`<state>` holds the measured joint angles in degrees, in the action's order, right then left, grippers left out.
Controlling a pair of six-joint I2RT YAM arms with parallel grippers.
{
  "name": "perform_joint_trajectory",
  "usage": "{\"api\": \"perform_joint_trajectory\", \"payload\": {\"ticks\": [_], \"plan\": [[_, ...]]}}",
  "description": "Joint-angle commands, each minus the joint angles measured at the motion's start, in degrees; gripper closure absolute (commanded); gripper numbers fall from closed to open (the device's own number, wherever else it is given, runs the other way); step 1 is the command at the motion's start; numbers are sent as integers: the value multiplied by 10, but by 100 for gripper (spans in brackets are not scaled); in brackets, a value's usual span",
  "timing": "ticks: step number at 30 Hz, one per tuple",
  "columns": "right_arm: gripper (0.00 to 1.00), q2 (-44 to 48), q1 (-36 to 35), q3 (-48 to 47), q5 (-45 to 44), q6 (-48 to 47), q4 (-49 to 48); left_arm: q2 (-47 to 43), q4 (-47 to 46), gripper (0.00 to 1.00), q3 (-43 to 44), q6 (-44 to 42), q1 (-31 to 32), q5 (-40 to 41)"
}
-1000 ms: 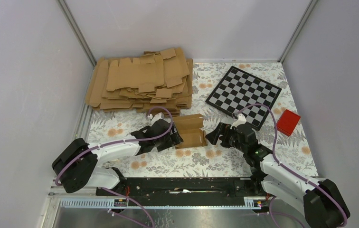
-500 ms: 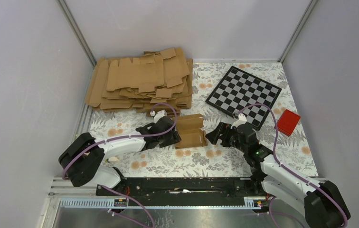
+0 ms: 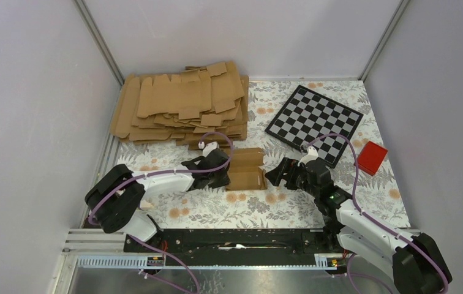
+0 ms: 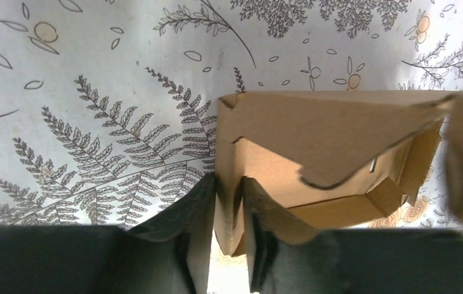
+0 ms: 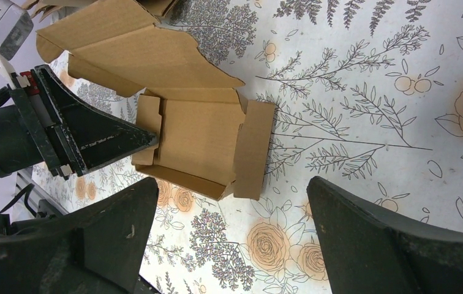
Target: Fold the paper box
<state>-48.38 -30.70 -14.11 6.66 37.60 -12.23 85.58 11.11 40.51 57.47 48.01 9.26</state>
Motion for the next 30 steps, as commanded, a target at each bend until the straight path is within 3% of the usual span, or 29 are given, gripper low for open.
{"api": "perform_joint_trajectory", "payload": {"ticks": [1, 3, 4, 15, 25, 27, 30], "plan": [[0, -2, 1, -4, -8, 1, -10, 7, 14, 82, 30, -18, 2, 8], [1, -3, 1, -3, -8, 2, -10, 8, 14, 97, 32, -24, 2, 3], [0, -3, 1, -4, -8, 2, -10, 8, 14, 100, 33, -26, 2, 3], [0, -2, 1, -4, -3, -8, -6, 3, -26, 100, 29, -70, 3, -6], [0, 96, 1, 14, -19, -13, 73, 32, -143, 100, 28, -178, 3, -4], [0, 96, 1, 24, 23, -32, 45, 42, -178, 100, 13, -207, 3, -9], [0, 58, 1, 20, 3, -25, 47, 52, -208, 100, -3, -230, 3, -9]]}}
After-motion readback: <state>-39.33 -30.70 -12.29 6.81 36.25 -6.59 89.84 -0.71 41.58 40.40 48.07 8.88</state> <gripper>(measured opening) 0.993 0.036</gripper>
